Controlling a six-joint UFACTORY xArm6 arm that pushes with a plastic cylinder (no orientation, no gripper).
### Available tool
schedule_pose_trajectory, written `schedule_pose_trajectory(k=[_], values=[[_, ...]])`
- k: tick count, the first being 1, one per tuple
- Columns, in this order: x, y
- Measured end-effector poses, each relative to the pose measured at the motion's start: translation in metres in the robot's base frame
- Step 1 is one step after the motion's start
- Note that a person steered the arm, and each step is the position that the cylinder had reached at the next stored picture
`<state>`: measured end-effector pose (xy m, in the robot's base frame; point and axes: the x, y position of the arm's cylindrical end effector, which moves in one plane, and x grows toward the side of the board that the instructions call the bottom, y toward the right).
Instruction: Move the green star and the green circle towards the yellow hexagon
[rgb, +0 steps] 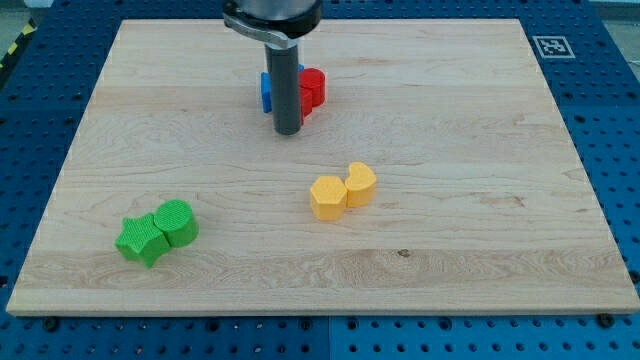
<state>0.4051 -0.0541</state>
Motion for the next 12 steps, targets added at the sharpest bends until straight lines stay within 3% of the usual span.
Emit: schedule_pose_trajectory(k=[1, 3, 4, 5, 8, 9, 11, 12], values=[[0.014, -0.041], [0.077, -0.199], [0.15, -0.228], [0.198, -0.208], [0.177, -0.095], [0.176, -0.1], [0.175, -0.185], [0.155, -0.186]])
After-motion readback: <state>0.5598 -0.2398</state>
